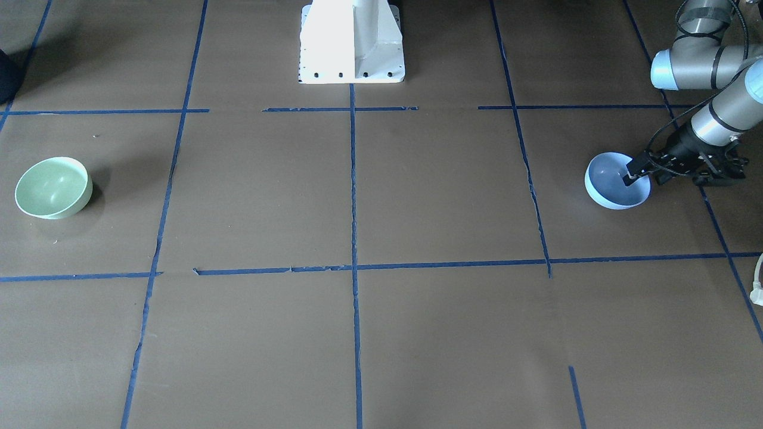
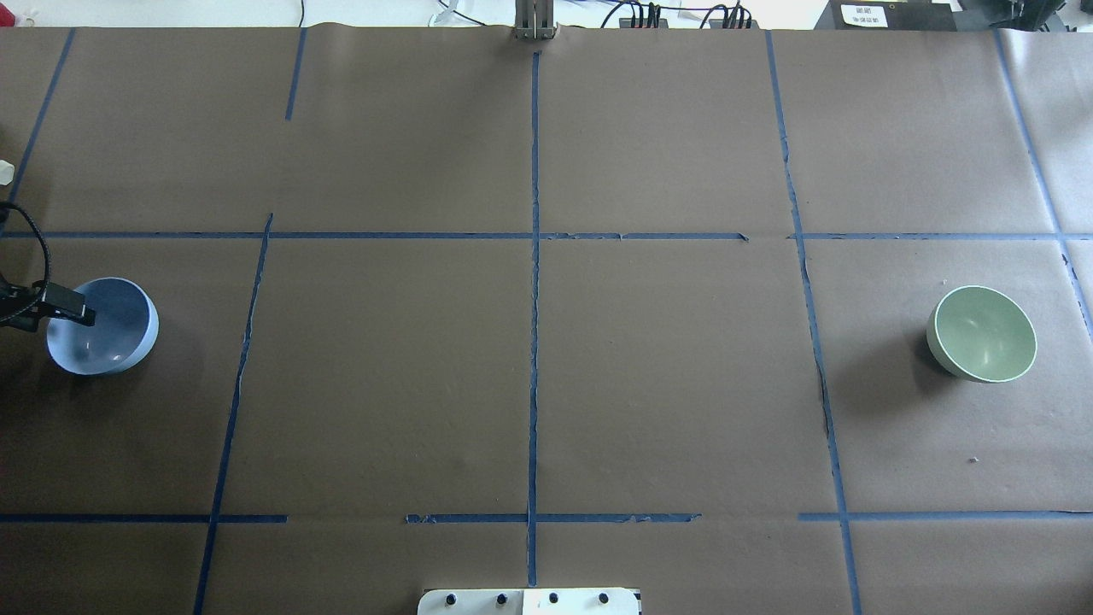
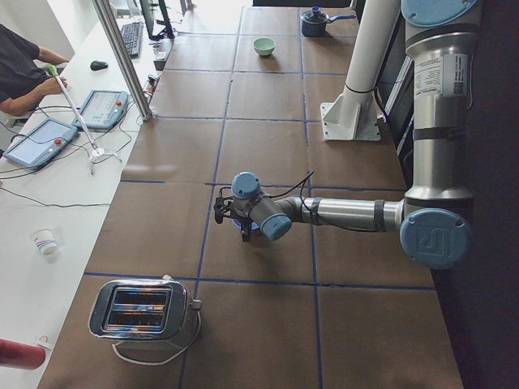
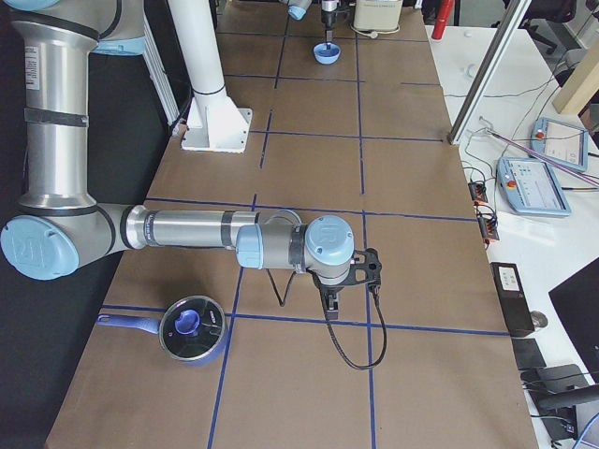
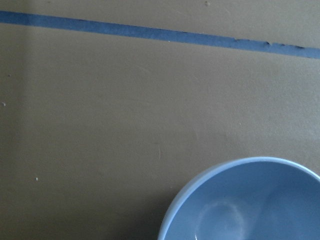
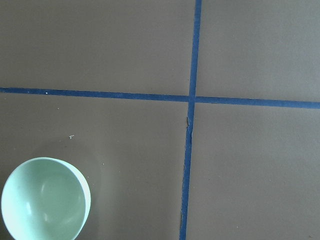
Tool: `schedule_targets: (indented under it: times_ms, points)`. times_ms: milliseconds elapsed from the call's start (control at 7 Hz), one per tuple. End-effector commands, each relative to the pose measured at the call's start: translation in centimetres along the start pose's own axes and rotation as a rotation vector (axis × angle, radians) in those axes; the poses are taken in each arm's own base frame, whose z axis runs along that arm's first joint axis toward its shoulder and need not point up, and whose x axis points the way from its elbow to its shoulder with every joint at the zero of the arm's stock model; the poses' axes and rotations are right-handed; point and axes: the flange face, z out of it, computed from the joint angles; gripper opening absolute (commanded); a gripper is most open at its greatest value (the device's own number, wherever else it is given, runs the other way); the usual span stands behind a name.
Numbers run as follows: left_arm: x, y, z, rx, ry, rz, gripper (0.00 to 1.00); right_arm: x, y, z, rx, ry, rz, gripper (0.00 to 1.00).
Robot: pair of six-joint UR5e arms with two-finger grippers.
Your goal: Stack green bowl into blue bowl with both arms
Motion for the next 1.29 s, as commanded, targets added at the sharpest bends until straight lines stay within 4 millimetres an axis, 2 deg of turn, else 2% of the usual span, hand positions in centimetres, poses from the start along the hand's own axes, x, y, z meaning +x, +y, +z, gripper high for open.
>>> schedule_targets:
  times_ms: [0,143,429,571,714,857,1000,1143]
  points:
    - [-0.1,0.0,0.2,-0.004,-0.004,-0.004,0.17,-0.6,-0.2,-0.5,0.010,0.000,-0.014,1.00]
    - [-0.1,0.1,0.3,-0.017,0.001,-0.007,0.03,-0.9,-0.4,-0.7,0.015,0.001,-0.020,1.00]
    - [0.8,0.1,-0.2,-0.033,0.025,-0.005,0.00,-1.6,-1.2,-1.3,0.029,0.008,-0.041,1.00]
    - [2.2,0.2,-1.2,-0.083,0.087,-0.003,0.00,-2.0,-1.4,-1.8,0.036,0.013,-0.051,1.00]
    - [5.7,-0.8,-3.1,-0.087,0.112,-0.034,0.00,-2.4,-1.7,-2.1,0.043,0.020,-0.060,1.00]
    - [11.9,-3.4,-5.5,-0.085,0.114,-0.095,0.00,-2.6,-2.0,-2.3,0.048,0.017,-0.068,1.00]
    - [18.1,-5.5,-7.9,-0.076,0.121,-0.149,0.00,-1.7,-1.6,-1.5,0.033,0.016,-0.049,1.00]
    - [24.2,-6.5,-9.0,-0.066,0.156,-0.200,0.00,-1.8,-1.3,-1.5,0.033,0.013,-0.049,1.00]
